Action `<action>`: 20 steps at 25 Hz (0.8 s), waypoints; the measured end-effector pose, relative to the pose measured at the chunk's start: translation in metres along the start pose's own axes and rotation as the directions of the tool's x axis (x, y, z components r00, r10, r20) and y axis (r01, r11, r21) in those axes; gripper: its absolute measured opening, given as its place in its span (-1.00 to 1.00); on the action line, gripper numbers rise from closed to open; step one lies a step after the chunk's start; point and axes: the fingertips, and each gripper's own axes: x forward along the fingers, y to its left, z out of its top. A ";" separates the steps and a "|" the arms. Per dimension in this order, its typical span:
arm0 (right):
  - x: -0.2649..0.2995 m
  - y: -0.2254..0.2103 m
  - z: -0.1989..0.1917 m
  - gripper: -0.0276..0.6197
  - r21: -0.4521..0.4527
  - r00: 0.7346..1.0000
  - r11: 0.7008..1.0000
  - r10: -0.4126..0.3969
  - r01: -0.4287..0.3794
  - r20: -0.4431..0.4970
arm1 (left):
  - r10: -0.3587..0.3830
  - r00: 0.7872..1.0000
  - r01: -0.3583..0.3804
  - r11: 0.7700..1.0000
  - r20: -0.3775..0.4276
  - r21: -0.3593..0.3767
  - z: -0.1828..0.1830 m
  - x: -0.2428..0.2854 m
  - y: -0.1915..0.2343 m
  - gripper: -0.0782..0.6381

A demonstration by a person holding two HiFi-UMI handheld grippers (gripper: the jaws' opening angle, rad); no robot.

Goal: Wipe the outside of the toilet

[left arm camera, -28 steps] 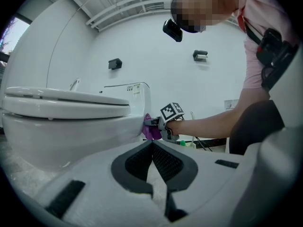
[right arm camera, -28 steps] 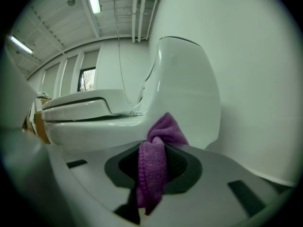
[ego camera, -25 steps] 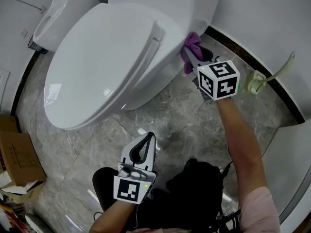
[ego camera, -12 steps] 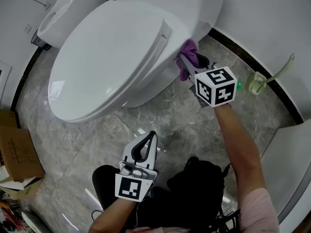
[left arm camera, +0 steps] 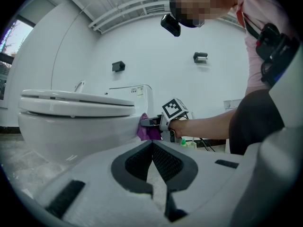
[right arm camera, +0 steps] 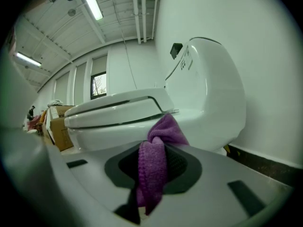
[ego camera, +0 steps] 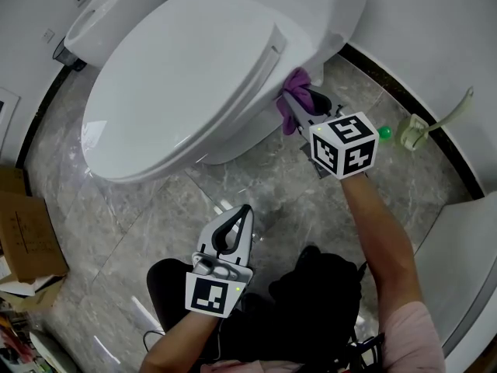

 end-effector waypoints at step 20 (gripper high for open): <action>-0.003 0.080 -0.006 -0.67 0.012 0.988 0.988 0.153 -0.153 -0.019 | 0.022 1.000 -0.022 1.000 0.017 -0.003 0.002 -0.023 0.006 -0.77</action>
